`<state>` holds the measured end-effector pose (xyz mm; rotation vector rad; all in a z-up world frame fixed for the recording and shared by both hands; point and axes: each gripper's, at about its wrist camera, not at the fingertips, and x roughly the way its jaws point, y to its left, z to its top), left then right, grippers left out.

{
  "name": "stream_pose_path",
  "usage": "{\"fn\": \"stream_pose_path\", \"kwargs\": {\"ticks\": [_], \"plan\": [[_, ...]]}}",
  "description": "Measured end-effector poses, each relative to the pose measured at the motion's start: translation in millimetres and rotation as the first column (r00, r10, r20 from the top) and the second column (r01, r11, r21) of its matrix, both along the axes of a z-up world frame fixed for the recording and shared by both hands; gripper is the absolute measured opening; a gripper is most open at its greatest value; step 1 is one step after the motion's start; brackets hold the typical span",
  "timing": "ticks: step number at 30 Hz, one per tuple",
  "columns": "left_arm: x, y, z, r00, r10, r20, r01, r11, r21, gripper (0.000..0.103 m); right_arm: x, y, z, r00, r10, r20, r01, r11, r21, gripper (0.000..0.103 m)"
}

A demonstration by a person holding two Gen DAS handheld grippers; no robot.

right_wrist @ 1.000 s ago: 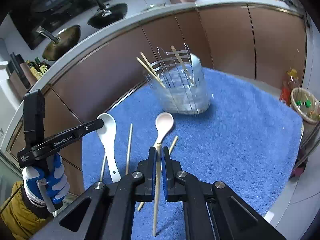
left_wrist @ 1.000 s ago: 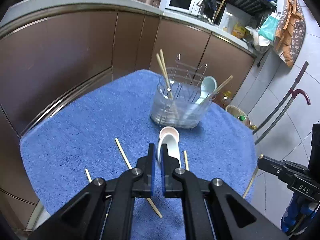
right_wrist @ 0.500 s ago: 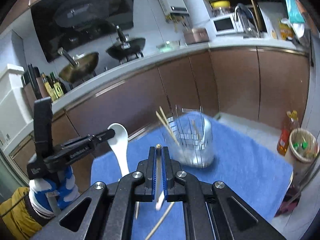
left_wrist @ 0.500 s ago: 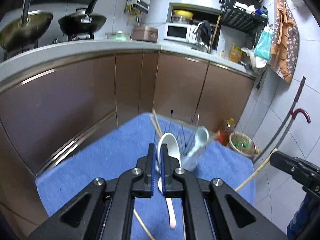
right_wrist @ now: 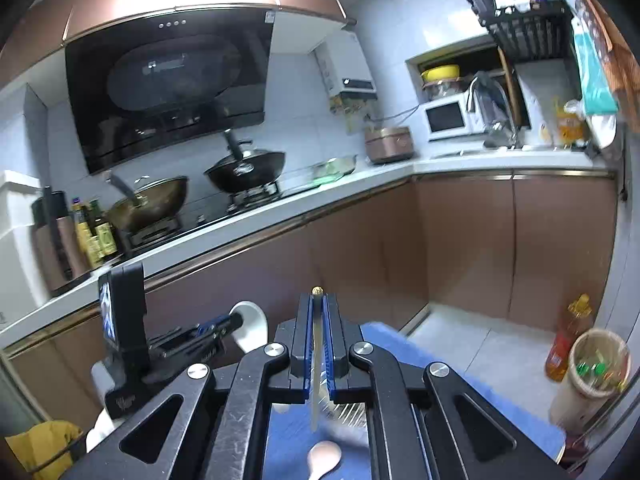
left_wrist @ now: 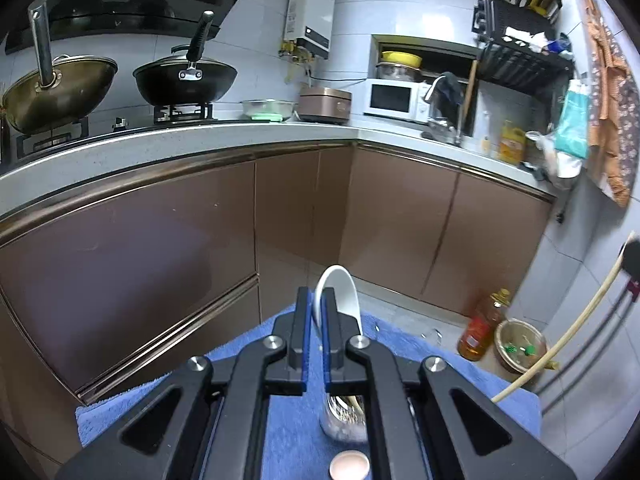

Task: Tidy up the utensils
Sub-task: 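Carry the white spoon and chopstick up over the utensil holder, then open both tools to drop the spoon and chopstick into the holder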

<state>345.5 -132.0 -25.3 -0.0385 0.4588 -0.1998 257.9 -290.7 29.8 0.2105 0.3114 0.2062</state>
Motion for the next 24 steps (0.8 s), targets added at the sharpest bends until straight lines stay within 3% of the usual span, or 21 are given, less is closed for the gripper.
{"fn": "stream_pose_path", "kwargs": {"ticks": [8,12,15,17,19,24], "plan": [[27.4,-33.5,-29.3,0.996,0.063,0.059,-0.066,0.997,0.044,0.004,44.9,-11.6,-29.6,0.997,-0.081,-0.003,0.081,0.997,-0.015,0.005],[31.9,-46.6,-53.2,0.992,0.089,0.094,-0.096,0.993,0.069,0.007,60.9,-13.6,-63.2,0.994,-0.086,-0.062,0.085,0.996,-0.015,0.007],[25.1,-46.4,-64.0,0.993,0.061,0.1,-0.067,0.996,0.055,0.012,62.1,-16.7,-83.5,0.991,-0.086,-0.106,0.085,0.996,-0.015,0.01],[17.9,-43.6,-63.7,0.993,0.042,0.108,-0.047,0.998,0.048,0.03,58.4,-19.6,-88.2,0.989,-0.089,-0.117,0.088,0.996,-0.011,0.02],[8.3,-37.5,-56.5,0.991,0.036,0.129,-0.041,0.999,0.035,0.038,49.1,-23.6,-88.8,0.989,-0.095,-0.116,0.095,0.995,-0.003,0.023],[-18.9,-17.8,-31.1,0.987,0.027,0.16,-0.031,0.999,0.021,0.039,24.9,-28.0,-74.8,0.989,-0.107,-0.098,0.108,0.994,0.006,0.027]]}}
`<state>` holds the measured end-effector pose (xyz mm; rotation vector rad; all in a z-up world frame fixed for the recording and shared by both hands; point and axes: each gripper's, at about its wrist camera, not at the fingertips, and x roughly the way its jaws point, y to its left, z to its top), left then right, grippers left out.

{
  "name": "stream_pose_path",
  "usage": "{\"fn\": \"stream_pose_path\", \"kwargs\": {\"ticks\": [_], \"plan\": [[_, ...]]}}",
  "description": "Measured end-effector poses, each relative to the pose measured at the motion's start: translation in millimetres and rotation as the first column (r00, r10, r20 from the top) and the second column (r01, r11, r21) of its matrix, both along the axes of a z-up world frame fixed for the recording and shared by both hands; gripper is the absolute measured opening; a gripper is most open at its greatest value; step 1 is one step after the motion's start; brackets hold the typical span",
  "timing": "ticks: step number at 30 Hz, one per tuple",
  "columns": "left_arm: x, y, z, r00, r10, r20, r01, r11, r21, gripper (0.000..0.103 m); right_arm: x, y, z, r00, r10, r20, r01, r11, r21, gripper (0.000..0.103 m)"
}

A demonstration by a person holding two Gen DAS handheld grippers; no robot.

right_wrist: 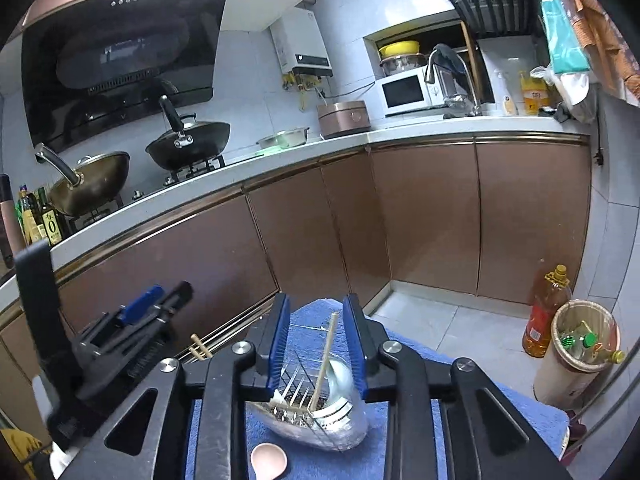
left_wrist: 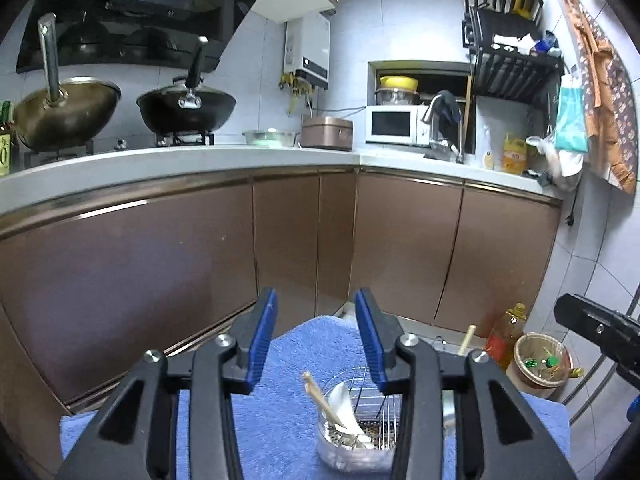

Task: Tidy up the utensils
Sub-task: 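Open both tools to drop the spoon and chopstick into the holder, then withdraw both tools back over the remaining utensils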

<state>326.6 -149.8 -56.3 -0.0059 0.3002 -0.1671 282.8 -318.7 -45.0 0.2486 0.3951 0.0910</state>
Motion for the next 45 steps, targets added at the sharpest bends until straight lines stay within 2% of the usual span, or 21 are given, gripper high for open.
{"fn": "stream_pose_path", "kwargs": {"ticks": [4,8,12,14,18,21,28,34,45], "plan": [[-28.2,17.6,17.5,1.0,-0.01,0.009,0.01,1.0,-0.02,0.039,-26.1,3.8,14.0,1.0,0.0,0.021,0.0,1.0,0.006,0.028],[-63.2,34.2,33.1,0.999,-0.046,0.022,0.047,0.997,-0.057,0.039,-56.4,11.5,29.2,0.999,-0.002,0.05,0.001,1.0,0.005,0.038],[-97.4,49.0,48.0,0.998,-0.05,0.037,0.053,0.997,-0.064,0.039,-93.3,22.7,43.6,0.997,0.001,0.083,0.0,1.0,-0.016,0.041],[-113.4,56.2,54.2,0.998,-0.049,0.029,0.051,0.997,-0.063,0.048,-109.5,29.4,49.4,0.995,0.004,0.101,0.0,0.999,-0.035,0.045],[-149.3,69.6,60.6,0.999,-0.048,0.017,0.048,0.997,-0.06,0.053,-143.1,43.2,51.7,0.993,0.013,0.117,-0.005,0.998,-0.07,0.056],[-174.4,78.0,60.2,0.999,-0.032,0.027,0.033,0.997,-0.065,0.058,-165.6,53.8,46.8,0.993,0.005,0.115,0.006,0.995,-0.095,0.061],[-223.2,86.1,51.7,0.999,0.002,0.053,0.001,0.998,-0.069,0.066,-203.5,63.6,30.1,0.994,-0.004,0.11,0.013,0.997,-0.077,0.07],[-262.8,77.1,37.7,0.995,0.025,0.101,-0.023,0.999,-0.022,0.07,-226.9,57.4,21.4,0.993,-0.042,0.11,0.045,0.998,-0.033,0.075],[-288.9,66.2,25.7,0.996,0.018,0.084,-0.021,0.999,0.026,0.071,-258.6,48.4,13.6,0.988,-0.094,0.119,0.095,0.995,-0.006,0.085]]}}
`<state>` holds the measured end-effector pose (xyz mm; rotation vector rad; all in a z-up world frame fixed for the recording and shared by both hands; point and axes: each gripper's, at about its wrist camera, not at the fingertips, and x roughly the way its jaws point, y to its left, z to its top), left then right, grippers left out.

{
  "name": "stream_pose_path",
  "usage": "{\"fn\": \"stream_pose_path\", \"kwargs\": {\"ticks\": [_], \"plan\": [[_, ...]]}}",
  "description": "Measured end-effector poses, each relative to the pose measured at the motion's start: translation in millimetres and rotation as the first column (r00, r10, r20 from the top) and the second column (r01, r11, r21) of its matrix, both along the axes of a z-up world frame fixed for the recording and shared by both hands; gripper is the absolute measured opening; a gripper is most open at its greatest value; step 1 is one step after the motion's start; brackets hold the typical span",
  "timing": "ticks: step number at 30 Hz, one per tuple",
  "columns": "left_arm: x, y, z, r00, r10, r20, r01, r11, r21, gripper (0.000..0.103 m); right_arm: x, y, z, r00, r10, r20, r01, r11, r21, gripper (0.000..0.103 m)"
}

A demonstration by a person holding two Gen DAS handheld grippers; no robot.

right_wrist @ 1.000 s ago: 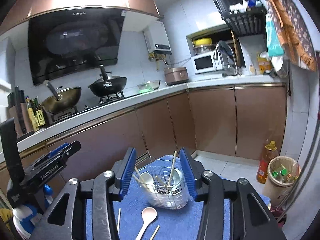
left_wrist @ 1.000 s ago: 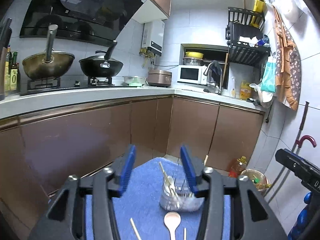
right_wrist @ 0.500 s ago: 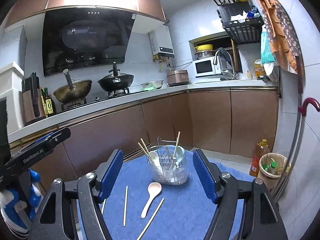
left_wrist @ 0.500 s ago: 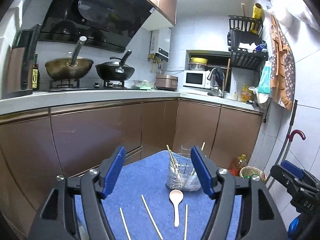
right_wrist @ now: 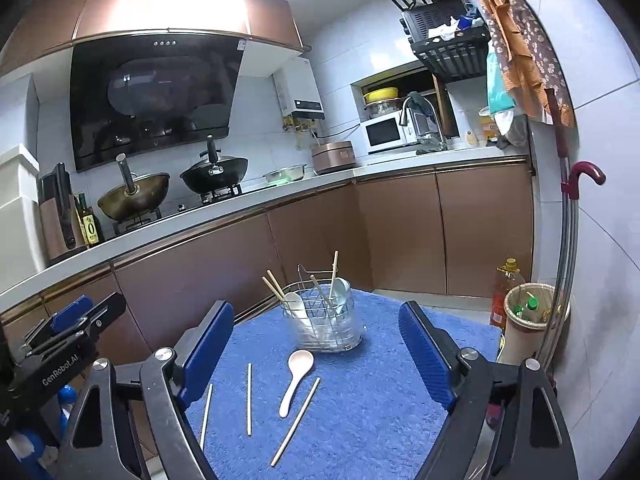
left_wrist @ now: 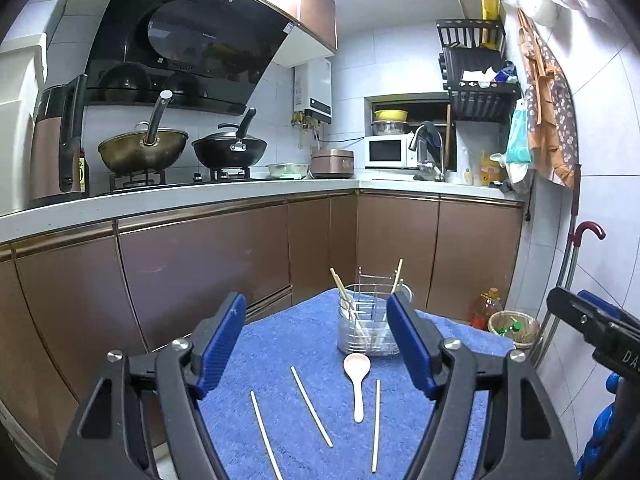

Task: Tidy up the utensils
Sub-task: 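Withdraw both tools back over the remaining utensils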

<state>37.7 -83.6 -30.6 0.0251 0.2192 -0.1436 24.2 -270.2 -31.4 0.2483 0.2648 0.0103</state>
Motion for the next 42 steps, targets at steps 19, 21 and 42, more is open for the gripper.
{"fn": "stream_pose_path", "kwargs": {"ticks": [19,21,42], "plan": [[-18.9,-8.5,0.9,0.998,0.04,0.042,-0.043,0.996,0.078,0.071,-18.2,-7.0,-2.2,0.999,-0.032,0.024,0.031,0.999,0.012,0.09],[-19.1,-10.6,0.4,0.998,0.038,0.042,-0.042,0.996,0.085,0.071,-18.0,-8.2,-2.5,0.999,-0.033,0.023,0.033,0.999,0.015,0.09],[-7.8,-22.4,-12.0,0.998,0.037,0.042,-0.042,0.991,0.126,0.072,-4.4,-14.0,-18.1,0.999,-0.04,-0.025,0.04,0.999,0.01,0.09]]}}
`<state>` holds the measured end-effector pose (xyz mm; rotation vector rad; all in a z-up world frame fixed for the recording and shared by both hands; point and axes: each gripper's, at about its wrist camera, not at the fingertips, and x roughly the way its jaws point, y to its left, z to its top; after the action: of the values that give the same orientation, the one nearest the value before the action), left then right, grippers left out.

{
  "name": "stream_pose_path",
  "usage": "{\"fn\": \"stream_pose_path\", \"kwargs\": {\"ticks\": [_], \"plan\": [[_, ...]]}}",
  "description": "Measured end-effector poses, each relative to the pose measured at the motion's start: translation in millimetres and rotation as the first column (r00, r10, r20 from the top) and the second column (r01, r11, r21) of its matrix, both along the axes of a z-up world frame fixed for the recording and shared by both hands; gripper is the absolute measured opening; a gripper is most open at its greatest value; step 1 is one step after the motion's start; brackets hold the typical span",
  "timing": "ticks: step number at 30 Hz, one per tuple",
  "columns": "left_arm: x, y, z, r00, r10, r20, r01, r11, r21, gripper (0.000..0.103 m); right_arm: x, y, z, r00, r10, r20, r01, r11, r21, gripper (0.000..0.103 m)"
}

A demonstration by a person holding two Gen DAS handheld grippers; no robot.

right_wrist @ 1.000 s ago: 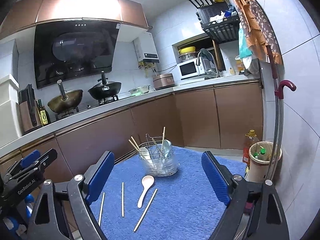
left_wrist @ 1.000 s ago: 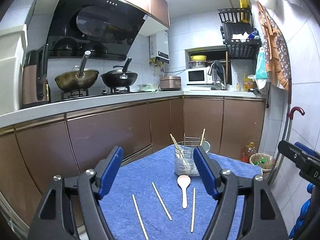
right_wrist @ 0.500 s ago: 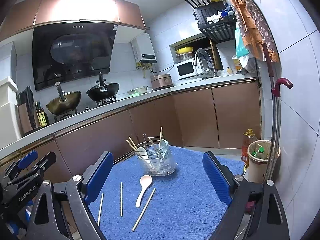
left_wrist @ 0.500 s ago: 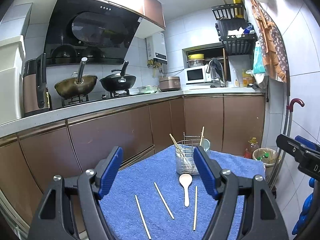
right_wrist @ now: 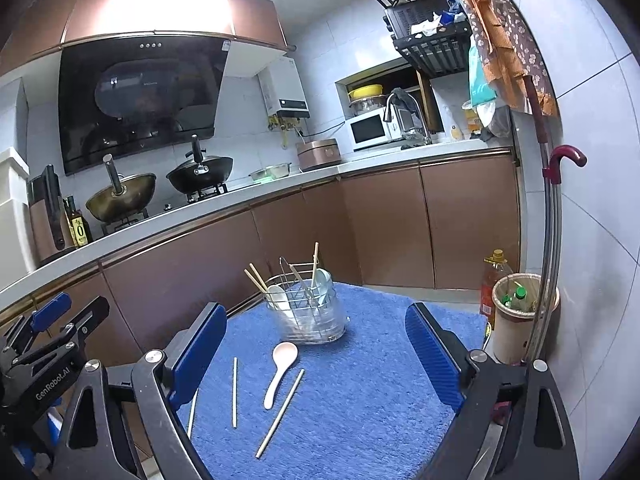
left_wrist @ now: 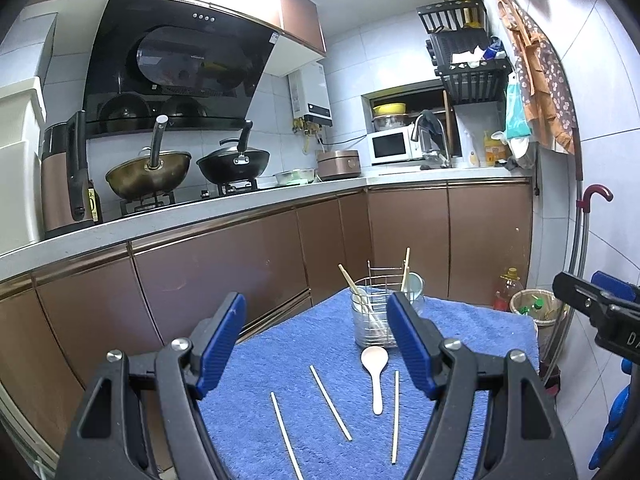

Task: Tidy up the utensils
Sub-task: 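Withdraw both tools back over the remaining utensils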

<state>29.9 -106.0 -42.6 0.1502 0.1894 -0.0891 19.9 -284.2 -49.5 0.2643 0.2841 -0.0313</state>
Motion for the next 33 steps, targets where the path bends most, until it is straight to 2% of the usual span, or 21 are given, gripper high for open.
{"fn": "stream_pose_path", "kwargs": {"ticks": [15,33], "plan": [[25.7,-12.6,-19.7,0.996,-0.03,-0.082,0.033,0.999,0.033,0.072,26.6,-6.5,-26.6,0.996,-0.01,-0.089,0.01,1.0,0.007,0.09],[62.8,-23.3,-44.3,0.98,-0.064,-0.188,0.073,0.997,0.041,0.071,57.2,-16.3,-54.9,0.983,-0.007,-0.183,0.011,1.0,0.023,0.09]]}}
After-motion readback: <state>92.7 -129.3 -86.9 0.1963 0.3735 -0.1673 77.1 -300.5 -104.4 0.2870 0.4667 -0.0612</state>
